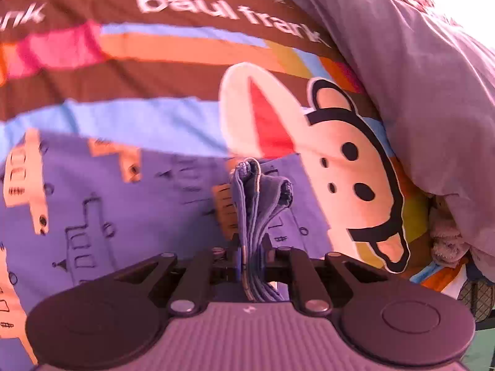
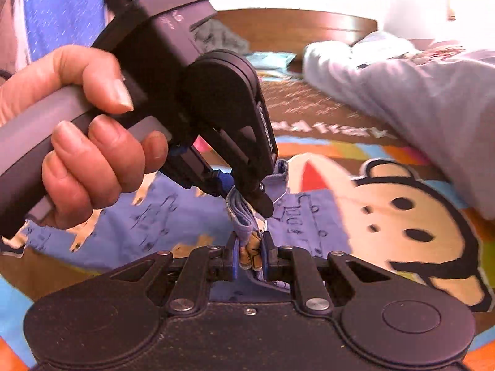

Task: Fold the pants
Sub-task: 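Lift the cuff end with both grippers and fold it over onto the waistband half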

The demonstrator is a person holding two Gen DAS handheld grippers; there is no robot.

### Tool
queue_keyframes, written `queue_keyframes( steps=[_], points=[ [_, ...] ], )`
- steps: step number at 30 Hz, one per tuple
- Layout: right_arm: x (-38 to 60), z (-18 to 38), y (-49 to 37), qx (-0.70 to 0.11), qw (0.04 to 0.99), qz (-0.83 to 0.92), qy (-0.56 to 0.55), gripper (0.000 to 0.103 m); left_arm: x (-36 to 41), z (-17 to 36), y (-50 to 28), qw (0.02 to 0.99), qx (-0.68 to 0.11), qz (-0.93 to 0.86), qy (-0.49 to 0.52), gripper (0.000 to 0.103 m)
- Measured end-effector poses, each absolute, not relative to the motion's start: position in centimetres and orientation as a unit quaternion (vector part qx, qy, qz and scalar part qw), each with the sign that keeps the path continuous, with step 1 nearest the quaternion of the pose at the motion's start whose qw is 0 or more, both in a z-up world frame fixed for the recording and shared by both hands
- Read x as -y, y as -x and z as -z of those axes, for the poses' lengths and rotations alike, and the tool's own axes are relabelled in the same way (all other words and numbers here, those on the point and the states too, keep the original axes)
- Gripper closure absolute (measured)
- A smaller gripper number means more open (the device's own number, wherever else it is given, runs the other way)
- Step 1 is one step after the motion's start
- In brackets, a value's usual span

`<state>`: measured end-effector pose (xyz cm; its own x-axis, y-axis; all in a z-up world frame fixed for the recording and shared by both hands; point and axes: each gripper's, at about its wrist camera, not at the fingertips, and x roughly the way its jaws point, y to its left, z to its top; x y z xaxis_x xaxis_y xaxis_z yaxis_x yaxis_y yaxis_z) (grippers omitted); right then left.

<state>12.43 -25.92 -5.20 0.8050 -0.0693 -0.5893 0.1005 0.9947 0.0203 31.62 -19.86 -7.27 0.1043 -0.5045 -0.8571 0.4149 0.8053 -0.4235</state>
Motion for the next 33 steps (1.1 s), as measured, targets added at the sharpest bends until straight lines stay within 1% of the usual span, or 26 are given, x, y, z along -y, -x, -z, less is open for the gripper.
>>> queue_keyframes(
  steps=[4, 7, 9, 14, 15, 17, 19, 20, 23, 28, 33],
  points=[
    [24.1, 6.8, -13.7, -0.34, 0.94, 0.035, 0.0, 0.087, 17.4, 9.6, -32.4, 0.73, -0.604, 0.306, 0.093, 0.089],
    [24.4, 7.2, -14.2, -0.355, 0.934, 0.034, -0.004, 0.084, 16.2, 10.7, -32.8, 0.722, -0.605, 0.311, 0.129, 0.087],
    [24.4, 7.4, -14.3, -0.361, 0.932, 0.035, -0.009, 0.082, 15.6, 11.0, -32.9, 0.72, -0.603, 0.313, 0.142, 0.084],
    [23.6, 7.6, -14.3, -0.364, 0.931, 0.035, 0.021, 0.08, 14.9, 11.3, -33.1, 0.724, -0.598, 0.31, 0.148, 0.083],
    [23.5, 7.7, -14.4, -0.364, 0.93, 0.034, 0.029, 0.08, 14.9, 11.3, -33.1, 0.725, -0.598, 0.308, 0.146, 0.089],
    [23.1, 7.7, -14.5, -0.365, 0.93, 0.03, 0.042, 0.079, 14.9, 11.2, -33.1, 0.728, -0.597, 0.306, 0.143, 0.092],
    [22.9, 7.9, -14.5, -0.368, 0.928, 0.021, 0.048, 0.083, 15.0, 11.0, -33.0, 0.731, -0.595, 0.304, 0.14, 0.092],
    [22.8, 7.9, -14.6, -0.369, 0.928, 0.021, 0.05, 0.086, 15.0, 10.9, -33.0, 0.731, -0.596, 0.303, 0.139, 0.092],
    [23.1, 7.8, -14.5, -0.365, 0.93, 0.019, 0.046, 0.089, 14.7, 10.3, -32.9, 0.736, -0.591, 0.302, 0.136, 0.092],
    [21.9, 6.7, -14.2, -0.346, 0.935, 0.01, 0.076, 0.09, 12.5, 8.9, -32.7, 0.746, -0.577, 0.3, 0.141, 0.092],
    [18.9, 5.2, -14.4, -0.333, 0.939, -0.023, 0.079, 0.09, 8.4, 7.2, -32.8, 0.77, -0.555, 0.286, 0.131, 0.092]
  ],
)
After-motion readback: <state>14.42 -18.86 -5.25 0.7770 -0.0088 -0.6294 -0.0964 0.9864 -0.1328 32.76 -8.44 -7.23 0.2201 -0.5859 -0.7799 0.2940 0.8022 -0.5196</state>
